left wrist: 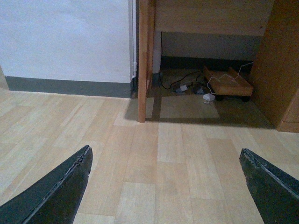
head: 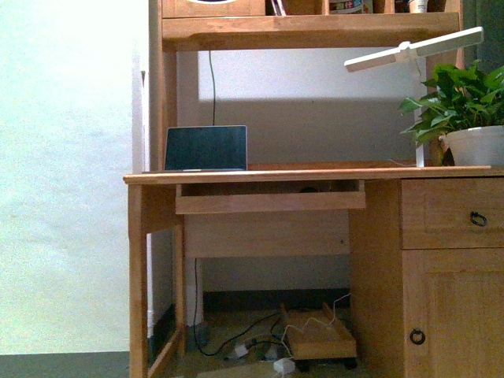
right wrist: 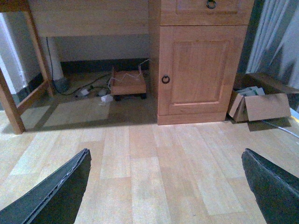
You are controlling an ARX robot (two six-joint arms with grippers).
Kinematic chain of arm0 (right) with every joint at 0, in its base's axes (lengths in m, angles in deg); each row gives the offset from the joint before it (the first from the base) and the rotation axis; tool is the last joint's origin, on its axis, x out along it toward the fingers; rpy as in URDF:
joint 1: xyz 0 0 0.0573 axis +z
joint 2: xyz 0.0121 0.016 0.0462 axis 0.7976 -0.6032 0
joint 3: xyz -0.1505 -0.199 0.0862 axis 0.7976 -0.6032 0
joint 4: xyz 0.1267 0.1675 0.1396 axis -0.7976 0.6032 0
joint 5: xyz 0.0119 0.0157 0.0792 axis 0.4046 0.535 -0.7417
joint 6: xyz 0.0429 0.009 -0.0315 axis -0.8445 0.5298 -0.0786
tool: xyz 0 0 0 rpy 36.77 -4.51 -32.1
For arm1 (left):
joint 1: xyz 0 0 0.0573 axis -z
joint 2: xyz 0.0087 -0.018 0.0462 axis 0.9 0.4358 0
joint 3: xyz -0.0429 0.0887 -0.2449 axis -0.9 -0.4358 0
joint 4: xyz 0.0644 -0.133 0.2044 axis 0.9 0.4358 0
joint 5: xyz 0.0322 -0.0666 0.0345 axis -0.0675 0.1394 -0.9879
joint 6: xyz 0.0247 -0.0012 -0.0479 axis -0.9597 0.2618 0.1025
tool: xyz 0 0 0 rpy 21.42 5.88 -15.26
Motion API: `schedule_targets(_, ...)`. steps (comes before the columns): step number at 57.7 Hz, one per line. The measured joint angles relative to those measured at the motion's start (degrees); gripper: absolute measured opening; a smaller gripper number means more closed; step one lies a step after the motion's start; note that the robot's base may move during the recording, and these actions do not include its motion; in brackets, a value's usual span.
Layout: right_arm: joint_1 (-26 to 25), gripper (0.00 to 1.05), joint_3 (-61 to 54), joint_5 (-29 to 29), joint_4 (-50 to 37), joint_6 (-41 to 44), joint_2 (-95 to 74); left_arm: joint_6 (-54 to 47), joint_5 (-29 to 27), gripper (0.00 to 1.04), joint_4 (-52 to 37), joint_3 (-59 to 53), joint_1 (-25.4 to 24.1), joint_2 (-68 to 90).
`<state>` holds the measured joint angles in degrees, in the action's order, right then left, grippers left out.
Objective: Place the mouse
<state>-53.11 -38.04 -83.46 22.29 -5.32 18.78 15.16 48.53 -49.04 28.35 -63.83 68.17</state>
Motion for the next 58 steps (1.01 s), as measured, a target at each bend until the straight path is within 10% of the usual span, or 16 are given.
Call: schedule_targets(58,0.0,0.97,0.0,0.0,0.0,0.0,0.0,0.0,0.0,0.97,0.0,0.0,0.0,0.0)
